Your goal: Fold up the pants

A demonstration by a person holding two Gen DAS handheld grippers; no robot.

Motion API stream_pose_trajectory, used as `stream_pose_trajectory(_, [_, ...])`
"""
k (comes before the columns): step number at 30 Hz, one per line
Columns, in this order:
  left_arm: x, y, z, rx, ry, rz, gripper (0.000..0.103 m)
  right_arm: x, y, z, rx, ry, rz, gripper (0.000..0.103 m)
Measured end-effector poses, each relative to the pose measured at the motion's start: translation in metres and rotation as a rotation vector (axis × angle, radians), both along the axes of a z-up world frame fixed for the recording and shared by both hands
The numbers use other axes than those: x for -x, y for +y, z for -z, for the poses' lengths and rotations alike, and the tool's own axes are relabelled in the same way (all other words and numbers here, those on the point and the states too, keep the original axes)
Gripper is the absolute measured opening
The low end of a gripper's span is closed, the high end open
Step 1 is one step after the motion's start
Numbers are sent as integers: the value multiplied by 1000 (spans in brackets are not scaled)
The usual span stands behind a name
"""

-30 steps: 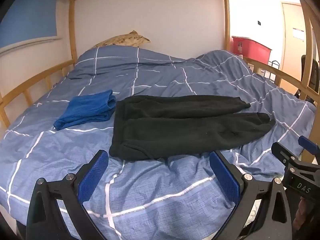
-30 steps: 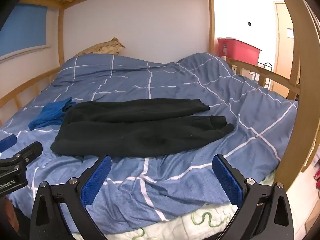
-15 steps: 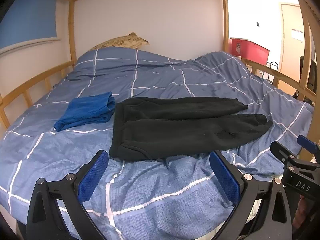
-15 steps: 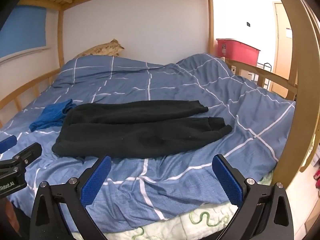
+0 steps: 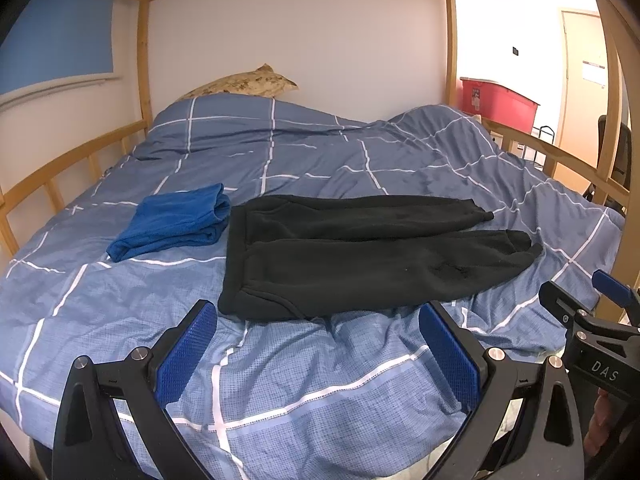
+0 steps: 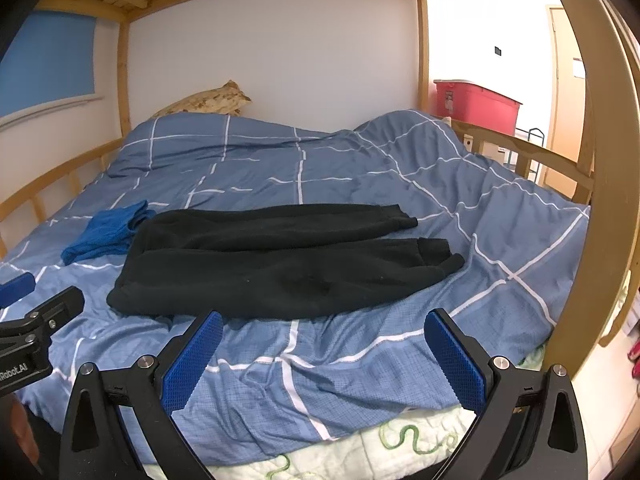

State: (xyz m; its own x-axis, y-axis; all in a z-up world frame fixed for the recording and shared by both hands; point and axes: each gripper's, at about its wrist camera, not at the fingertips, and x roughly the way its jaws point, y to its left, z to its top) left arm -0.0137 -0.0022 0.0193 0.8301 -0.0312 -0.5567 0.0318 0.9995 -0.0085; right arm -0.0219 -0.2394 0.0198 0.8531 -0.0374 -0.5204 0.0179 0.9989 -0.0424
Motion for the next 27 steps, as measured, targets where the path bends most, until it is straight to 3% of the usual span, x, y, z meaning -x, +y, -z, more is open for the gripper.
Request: stream_pose_trajectory(27, [3,0,0,0,0,1,103,0,-1,-1,-4,2,1,102])
